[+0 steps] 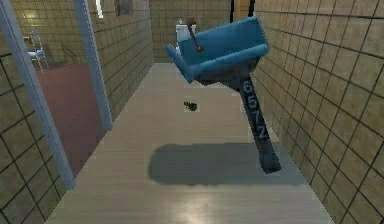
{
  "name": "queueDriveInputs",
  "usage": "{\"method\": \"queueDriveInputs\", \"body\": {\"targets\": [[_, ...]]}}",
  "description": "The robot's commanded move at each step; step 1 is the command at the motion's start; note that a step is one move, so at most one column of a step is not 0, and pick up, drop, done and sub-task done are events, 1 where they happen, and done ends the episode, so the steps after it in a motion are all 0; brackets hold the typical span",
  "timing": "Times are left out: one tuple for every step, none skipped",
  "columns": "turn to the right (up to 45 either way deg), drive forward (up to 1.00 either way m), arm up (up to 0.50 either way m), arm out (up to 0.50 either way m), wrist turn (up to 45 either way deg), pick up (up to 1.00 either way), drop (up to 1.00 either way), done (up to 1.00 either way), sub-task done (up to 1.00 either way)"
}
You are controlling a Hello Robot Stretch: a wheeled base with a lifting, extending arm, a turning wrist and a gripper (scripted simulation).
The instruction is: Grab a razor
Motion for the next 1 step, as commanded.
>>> {"method": "queueDriveInputs", "body": {"targets": [[0.0,0.0,0.5,0.0,0.0,0.0,0.0,0.0,0.0]]}}
